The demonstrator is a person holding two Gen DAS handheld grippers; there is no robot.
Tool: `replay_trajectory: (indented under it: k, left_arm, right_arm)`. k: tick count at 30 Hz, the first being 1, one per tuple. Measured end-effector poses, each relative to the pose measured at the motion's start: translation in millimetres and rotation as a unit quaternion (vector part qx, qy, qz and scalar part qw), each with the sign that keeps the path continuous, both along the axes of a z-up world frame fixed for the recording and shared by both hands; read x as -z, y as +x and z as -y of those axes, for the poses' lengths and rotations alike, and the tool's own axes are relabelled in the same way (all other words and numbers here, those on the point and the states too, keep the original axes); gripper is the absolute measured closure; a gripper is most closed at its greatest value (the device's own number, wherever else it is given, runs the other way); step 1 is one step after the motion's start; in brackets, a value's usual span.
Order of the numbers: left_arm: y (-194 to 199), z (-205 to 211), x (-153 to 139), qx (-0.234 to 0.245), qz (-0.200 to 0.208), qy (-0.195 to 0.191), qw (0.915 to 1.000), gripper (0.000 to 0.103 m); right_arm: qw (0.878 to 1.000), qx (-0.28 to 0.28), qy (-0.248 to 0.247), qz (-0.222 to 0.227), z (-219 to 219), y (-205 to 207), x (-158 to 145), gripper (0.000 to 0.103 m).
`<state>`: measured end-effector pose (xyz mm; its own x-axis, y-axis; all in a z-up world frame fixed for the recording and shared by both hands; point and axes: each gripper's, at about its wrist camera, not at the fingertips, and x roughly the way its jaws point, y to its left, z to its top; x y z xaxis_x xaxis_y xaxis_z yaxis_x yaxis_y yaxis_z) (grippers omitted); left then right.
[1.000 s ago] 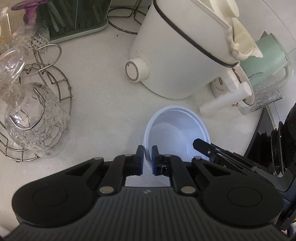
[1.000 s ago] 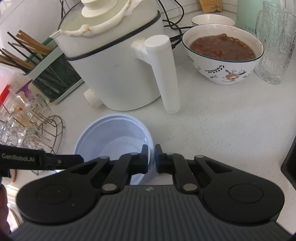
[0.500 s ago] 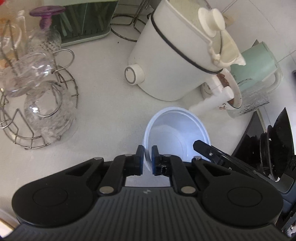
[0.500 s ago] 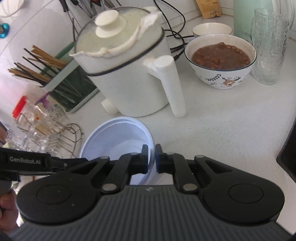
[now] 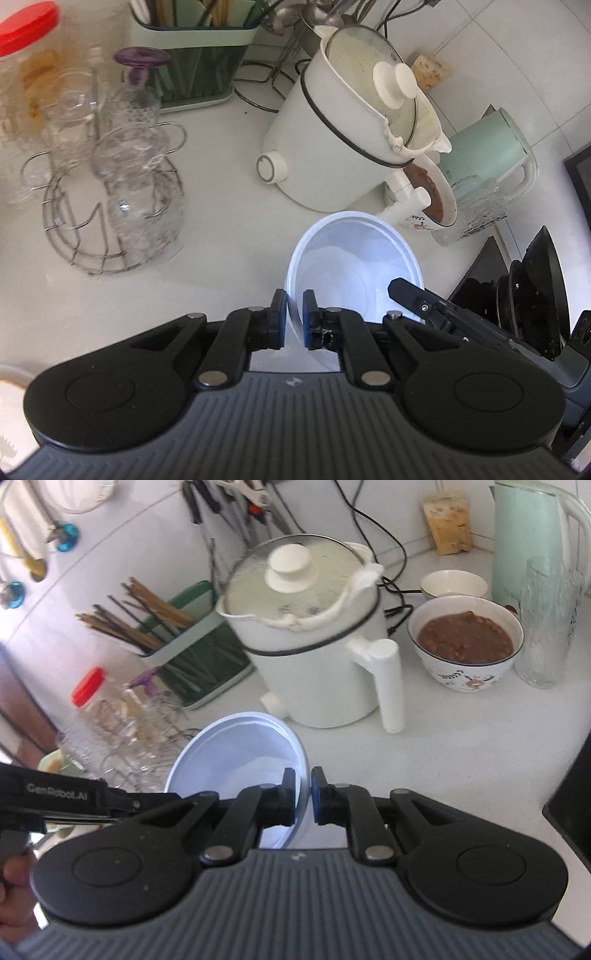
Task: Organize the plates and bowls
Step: 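Lower the held bowl into the other translucent bowl with both grippers, then open both grippers and withdraw from the nested bowls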
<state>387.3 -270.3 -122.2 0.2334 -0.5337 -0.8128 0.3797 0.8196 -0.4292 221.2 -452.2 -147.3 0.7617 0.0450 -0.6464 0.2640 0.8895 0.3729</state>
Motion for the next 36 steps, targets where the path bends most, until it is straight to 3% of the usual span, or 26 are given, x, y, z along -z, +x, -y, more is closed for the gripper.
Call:
replay_trajectory:
  k: [16,26,36]
  left_arm:
    - [-43,-59,-24,-0.046,0.014,-0.009,0.9988,0.093]
    - [-49,-89,-9,-0.076,0.002,0.013,0.9970,0.093]
    - [-66,-98,21,-0.079,-0.029,0.050,0.9952,0.092]
  right_arm:
    - [0.998,-0.070,0.005,0.006,-36,-17,-14,0.090]
    - [0.994,-0.108,0.023,-0.025,-63,-10,1,0.090]
    - [0.987,-0.126,0.013,-0.097,-80,-2,25,0.090]
